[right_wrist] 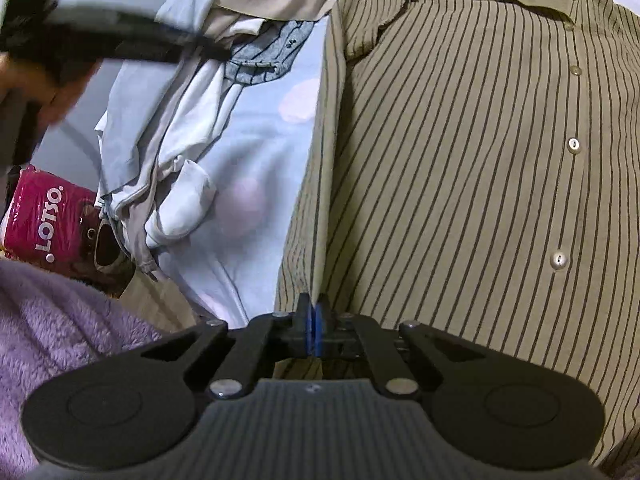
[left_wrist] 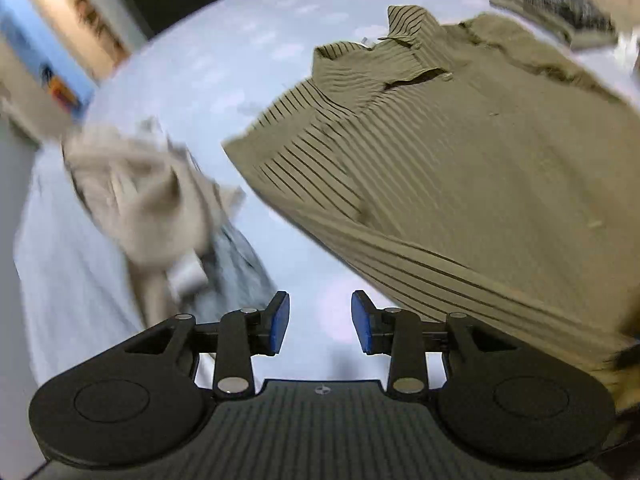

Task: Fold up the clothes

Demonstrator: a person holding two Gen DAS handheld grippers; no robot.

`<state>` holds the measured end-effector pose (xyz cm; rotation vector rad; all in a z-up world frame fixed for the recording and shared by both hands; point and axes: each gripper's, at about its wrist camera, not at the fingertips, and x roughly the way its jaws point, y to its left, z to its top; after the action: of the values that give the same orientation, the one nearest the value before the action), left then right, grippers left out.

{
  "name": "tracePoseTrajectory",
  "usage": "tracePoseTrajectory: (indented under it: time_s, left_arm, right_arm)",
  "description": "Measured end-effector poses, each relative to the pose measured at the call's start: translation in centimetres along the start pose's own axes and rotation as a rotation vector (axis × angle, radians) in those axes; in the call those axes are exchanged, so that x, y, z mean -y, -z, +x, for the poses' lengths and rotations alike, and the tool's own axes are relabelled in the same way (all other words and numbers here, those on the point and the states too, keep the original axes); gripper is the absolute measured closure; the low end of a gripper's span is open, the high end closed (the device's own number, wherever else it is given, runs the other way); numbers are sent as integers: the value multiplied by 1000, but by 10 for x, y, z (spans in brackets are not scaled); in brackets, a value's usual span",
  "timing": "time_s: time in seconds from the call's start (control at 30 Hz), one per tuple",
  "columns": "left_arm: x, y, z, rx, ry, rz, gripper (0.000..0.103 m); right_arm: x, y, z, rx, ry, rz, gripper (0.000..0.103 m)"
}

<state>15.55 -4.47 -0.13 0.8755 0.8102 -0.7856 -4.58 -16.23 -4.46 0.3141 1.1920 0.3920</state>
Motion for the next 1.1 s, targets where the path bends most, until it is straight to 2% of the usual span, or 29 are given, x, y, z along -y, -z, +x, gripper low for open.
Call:
tracePoseTrajectory:
  time_s: [0.17, 0.3, 0.43, 0.57, 0.87, 1.0, 1.1]
  left_arm:
    - [5, -16, 50, 22, -137, 324, 71]
    - [13, -10, 92, 64, -269, 670, 71]
    - [15, 2, 134, 82, -340, 982, 71]
    - [1, -6, 166, 74, -368, 1081, 71]
    - [-13, 2, 211, 142, -440, 1520, 71]
    - [-13, 4, 221, 171, -456, 1577, 100]
    - [-14, 1, 218, 194, -477, 1578, 101]
  right_arm:
    - [16, -5, 0, -38, -23, 53, 101]
    - [18, -7, -1, -52, -33, 55, 101]
    - [22, -9, 2, -70, -46, 71, 101]
    - [30, -14, 5, -83, -51, 108, 101]
    - [41, -17, 11, -113, -62, 148, 101]
    - [40, -16, 9, -115, -68, 142, 101]
    - [40, -15, 5, -111, -72, 140, 101]
